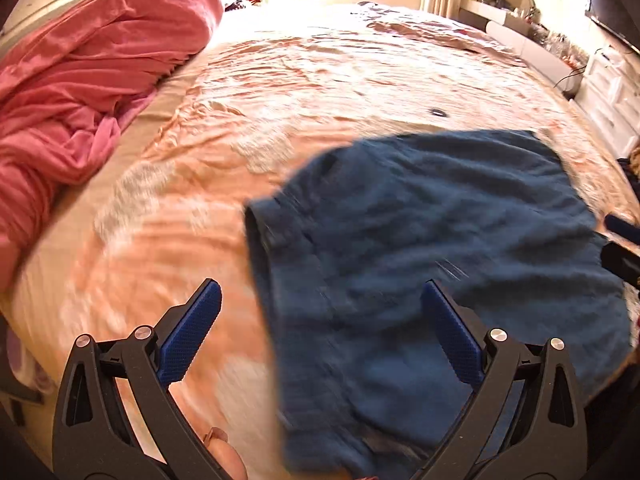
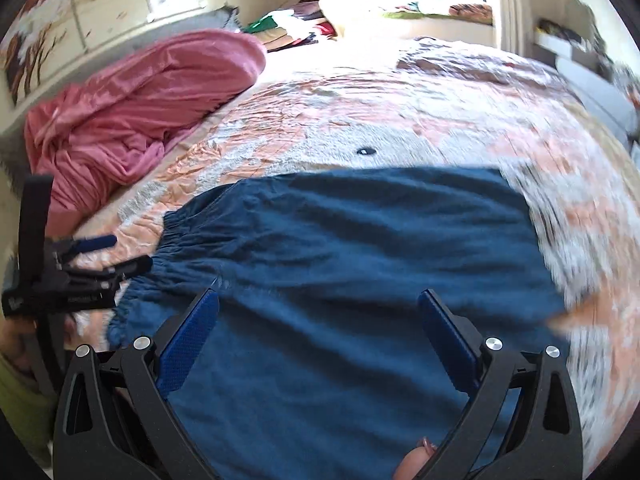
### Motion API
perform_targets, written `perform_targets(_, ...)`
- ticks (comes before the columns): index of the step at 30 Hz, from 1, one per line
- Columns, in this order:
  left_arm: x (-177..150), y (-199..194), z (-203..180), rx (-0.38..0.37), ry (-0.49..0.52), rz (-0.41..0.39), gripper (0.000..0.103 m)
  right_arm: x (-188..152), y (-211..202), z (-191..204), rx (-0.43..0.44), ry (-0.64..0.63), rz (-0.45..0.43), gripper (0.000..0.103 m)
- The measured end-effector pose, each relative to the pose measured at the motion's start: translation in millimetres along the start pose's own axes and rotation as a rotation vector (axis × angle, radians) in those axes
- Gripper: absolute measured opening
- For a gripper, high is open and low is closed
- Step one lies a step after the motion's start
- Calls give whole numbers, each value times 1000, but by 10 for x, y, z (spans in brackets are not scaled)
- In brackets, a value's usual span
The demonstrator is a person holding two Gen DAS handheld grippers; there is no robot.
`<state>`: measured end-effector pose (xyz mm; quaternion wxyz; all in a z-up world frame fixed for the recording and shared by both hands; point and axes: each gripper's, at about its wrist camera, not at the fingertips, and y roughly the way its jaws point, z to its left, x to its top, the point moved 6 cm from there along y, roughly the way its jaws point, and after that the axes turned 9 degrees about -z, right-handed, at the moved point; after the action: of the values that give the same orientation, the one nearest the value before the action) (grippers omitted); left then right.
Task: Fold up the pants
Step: 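Lower both tools and grasp the elastic denim waistband edge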
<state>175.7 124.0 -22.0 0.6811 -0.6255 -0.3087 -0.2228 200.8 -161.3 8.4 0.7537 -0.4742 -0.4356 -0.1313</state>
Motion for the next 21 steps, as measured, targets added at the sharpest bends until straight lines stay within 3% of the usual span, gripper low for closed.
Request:
perform_targets(7,199,570,369,5,-8,32,92,413,660,28,17,-175,43,99)
perform_targets(10,270,707,396,-35,-20,28,81,505,890,13,40,-188,63,99)
perform_targets(16,386,928,236,-112,21,35,49,608,1319,-6,64,-203,116,99)
perform_targets(18,379,1029,187,-131,38,55,30,627,1440,14,70,-225,136,99)
perform_targets(21,364,1116,149,-149,56,67,11,657,1605,86,73,-296,153,99)
